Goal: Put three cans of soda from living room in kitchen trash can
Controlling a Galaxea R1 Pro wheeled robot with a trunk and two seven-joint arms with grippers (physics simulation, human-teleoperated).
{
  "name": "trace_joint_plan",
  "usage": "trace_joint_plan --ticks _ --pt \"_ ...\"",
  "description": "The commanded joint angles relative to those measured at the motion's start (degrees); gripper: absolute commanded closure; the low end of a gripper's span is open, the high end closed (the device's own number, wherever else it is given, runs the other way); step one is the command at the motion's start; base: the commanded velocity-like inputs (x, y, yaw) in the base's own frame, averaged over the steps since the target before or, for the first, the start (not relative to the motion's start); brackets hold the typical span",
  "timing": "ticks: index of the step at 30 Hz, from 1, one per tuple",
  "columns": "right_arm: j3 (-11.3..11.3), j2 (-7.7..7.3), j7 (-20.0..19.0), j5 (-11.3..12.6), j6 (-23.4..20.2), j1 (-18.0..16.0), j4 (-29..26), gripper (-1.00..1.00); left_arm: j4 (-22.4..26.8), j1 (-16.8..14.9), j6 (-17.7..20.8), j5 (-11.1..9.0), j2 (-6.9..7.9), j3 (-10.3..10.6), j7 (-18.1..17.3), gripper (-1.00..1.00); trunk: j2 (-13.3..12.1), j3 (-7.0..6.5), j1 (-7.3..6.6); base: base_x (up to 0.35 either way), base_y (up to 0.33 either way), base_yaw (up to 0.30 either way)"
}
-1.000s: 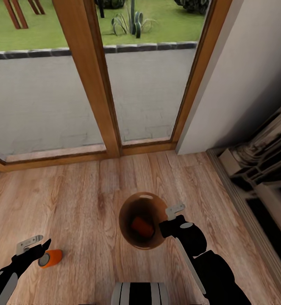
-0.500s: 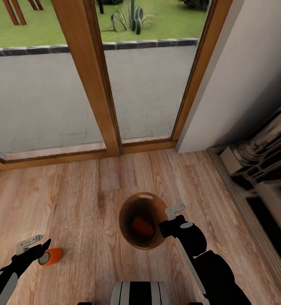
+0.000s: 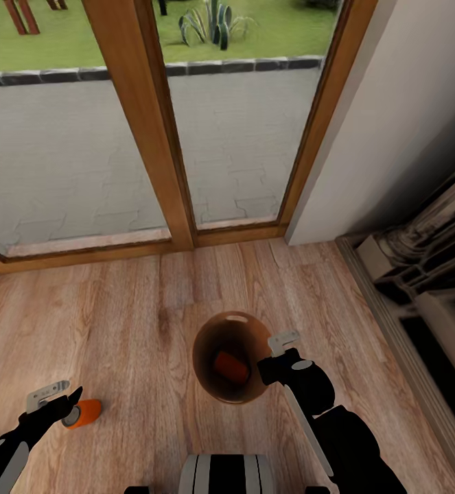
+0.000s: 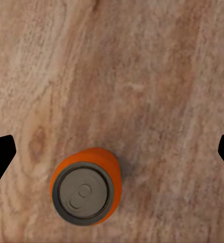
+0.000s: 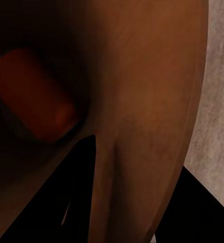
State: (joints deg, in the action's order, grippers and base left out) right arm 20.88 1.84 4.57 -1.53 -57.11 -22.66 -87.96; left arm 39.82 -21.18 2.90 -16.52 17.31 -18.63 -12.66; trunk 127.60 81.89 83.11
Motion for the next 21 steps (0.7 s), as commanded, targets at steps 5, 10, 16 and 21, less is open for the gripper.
trace_joint_plan --ticks 5,10,16,21 --pt "0.01 -0.03 0.0 0.92 0.07 -0.02 -0.01 1.0 0.0 0.0 0.0 0.0 0.0 0.0 0.0 -1.0 0.0 0.03 0.0 0.0 0.0 0.0" --pt "-6.69 -1.6 -0.03 0.94 0.1 -0.02 -0.01 1.0 0.0 0.0 0.0 0.0 0.02 0.0 0.0 -1.0 0.0 0.04 0.0 0.0 0.0 0.0" --pt "-12.89 -3.92 -0.08 0.94 0.14 -0.02 0.0 1.0 -0.07 0.0 0.0 0.0 0.0 0.0 0.0 -1.0 0.0 0.04 0.0 0.0 0.0 0.0" --pt "-17.72 -6.41 -0.15 1.03 0.18 -0.02 0.12 1.0 -0.07 0.0 0.0 0.0 0.01 0.0 0.0 -1.0 0.0 0.04 0.0 0.0 0.0 0.0"
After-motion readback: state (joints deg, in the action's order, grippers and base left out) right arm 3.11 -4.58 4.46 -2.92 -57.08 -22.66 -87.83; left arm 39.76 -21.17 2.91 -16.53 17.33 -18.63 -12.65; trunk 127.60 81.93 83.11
